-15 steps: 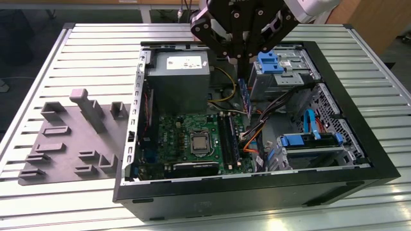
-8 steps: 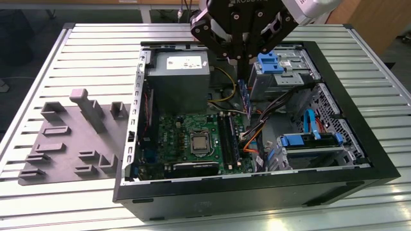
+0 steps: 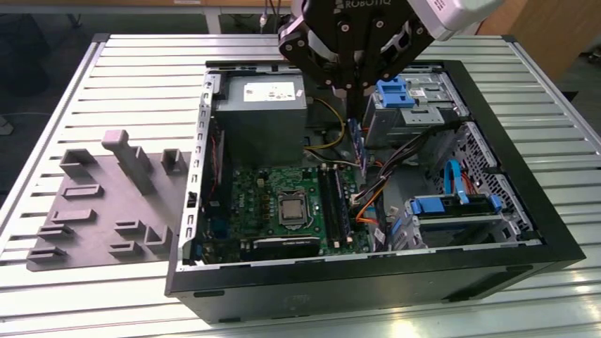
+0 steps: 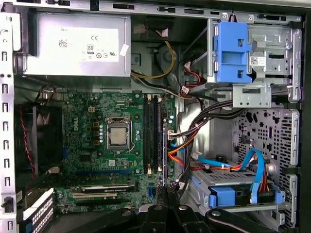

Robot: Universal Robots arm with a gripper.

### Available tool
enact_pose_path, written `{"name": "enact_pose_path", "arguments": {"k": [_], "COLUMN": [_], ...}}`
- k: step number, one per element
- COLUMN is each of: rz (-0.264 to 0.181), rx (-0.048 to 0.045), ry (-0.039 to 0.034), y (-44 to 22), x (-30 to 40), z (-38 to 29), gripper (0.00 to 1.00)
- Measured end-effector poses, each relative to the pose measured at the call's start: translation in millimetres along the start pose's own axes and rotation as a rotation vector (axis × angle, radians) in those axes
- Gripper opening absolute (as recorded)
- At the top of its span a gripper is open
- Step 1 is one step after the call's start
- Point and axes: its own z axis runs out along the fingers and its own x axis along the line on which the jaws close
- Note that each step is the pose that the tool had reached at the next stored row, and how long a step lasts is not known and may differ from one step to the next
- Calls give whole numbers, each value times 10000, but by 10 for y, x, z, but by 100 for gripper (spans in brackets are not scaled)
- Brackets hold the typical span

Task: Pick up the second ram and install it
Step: 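Insert the second ram into the second slot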

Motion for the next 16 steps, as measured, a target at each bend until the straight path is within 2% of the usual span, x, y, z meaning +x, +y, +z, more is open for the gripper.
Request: {"name": "enact_pose_path", "arguments": {"k": [16], "rz": [-3], "rx": [25], "ry": [0], "y": [2], "x": [11], "z": [78], "gripper": [11]}}
